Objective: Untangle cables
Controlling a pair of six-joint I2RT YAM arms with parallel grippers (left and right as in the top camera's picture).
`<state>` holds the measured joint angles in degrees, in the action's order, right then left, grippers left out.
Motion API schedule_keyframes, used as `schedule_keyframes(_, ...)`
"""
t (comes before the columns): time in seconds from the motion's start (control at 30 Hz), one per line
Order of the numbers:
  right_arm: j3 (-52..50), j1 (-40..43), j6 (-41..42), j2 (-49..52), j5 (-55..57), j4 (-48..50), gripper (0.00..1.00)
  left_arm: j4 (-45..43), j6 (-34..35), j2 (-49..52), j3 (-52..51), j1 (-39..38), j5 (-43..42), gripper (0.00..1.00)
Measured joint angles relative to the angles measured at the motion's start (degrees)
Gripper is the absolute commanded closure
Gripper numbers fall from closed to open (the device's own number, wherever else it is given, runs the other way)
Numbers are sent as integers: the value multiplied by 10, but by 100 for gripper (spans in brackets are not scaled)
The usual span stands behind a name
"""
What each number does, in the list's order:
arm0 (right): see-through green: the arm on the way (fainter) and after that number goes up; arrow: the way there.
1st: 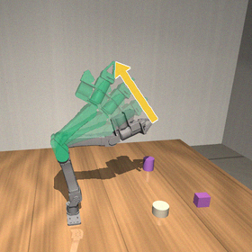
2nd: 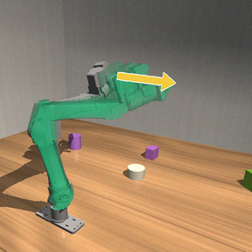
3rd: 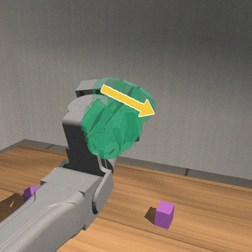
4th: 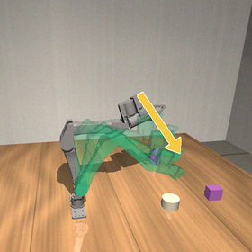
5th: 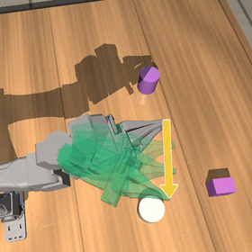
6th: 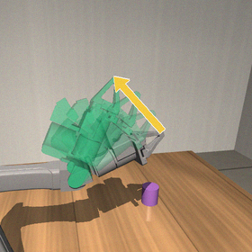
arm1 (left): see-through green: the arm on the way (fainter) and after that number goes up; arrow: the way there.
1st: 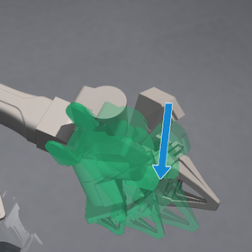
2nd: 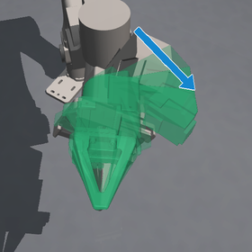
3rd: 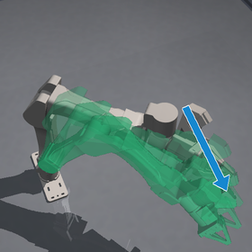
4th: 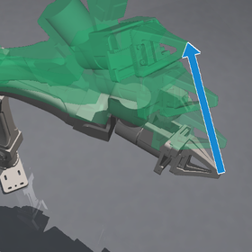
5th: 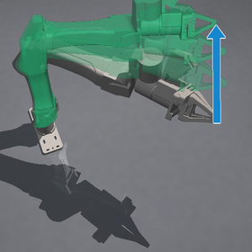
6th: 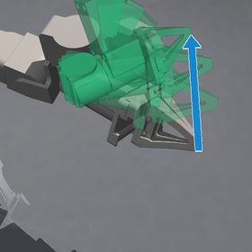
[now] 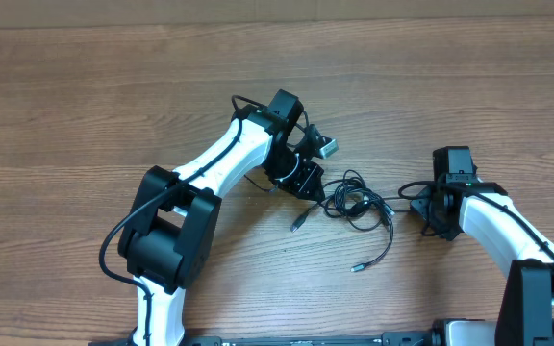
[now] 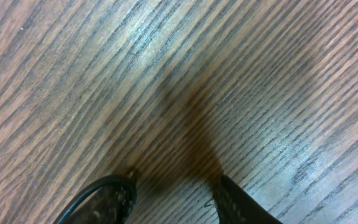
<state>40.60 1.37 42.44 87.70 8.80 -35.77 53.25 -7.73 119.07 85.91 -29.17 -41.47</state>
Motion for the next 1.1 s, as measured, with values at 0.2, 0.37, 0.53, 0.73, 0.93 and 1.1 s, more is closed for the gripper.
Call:
schedule_keyframes(0.2, 1, 0, 0, 0, -3, 0, 57, 21, 0, 0, 1, 1, 27, 96)
schedule_keyframes(0.37, 1, 0, 1, -1, -15, -9, 74, 23, 7, 0, 1, 19, 24, 96)
schedule_keyframes(0.53, 3, 6, 7, -1, -39, -11, 80, 30, 11, 0, 1, 41, 13, 96)
schedule_keyframes(0.73, 9, 19, -110, 10, -170, 46, 70, 28, 11, 0, 1, 46, 10, 96)
schedule_keyframes(0.93, 31, 19, -228, 13, -306, 23, 68, 10, 11, 0, 1, 16, 7, 90)
schedule_keyframes(1.1, 33, 19, -260, 13, -346, -18, 73, -21, 16, 0, 1, 3, 4, 51)
